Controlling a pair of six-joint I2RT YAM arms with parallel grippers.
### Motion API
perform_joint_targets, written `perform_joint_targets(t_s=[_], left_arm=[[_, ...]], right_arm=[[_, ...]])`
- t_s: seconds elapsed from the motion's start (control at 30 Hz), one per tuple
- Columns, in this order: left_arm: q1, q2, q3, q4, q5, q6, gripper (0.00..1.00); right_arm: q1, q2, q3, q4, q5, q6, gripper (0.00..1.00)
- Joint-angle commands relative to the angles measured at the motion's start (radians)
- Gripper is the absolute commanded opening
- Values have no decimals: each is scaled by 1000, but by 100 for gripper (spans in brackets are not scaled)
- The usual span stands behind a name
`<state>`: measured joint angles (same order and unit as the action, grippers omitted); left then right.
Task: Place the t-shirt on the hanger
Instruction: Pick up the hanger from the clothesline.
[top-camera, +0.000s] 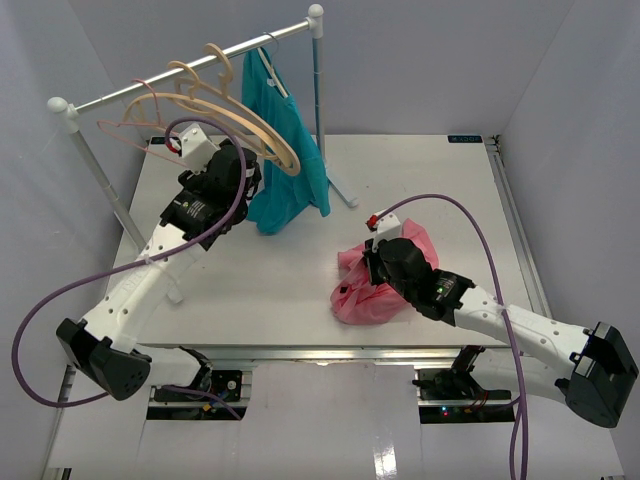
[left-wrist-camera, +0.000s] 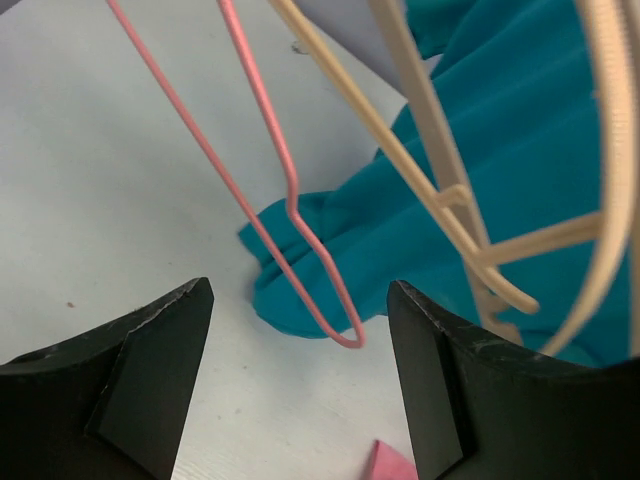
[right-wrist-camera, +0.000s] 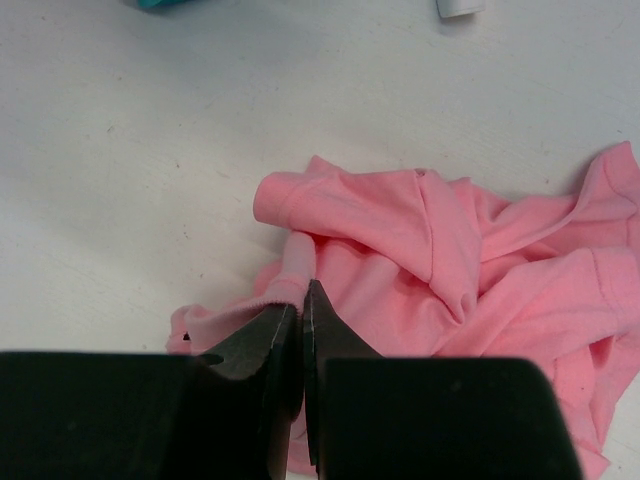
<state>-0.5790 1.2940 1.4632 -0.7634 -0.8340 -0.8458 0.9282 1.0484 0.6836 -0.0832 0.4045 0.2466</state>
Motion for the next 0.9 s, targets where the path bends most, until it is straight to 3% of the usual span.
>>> perform_joint_targets(t_s=[0.0,0.23,0.67,0.87], left_arm=[[57,-14,55,-6,-32,22,81],[92,15,71,93,-66,114,80],[137,60,63,83,-46,133,74],[139,11,47,28,-114,131,72]], right_arm=[[-3,-14,-3,50,-15,-6,8],[-4,-21,-6,58,-60,-10,8],[-3,-30,-3,51,-79,-17,8],[-3,-23,1,48,-85,-18,8]])
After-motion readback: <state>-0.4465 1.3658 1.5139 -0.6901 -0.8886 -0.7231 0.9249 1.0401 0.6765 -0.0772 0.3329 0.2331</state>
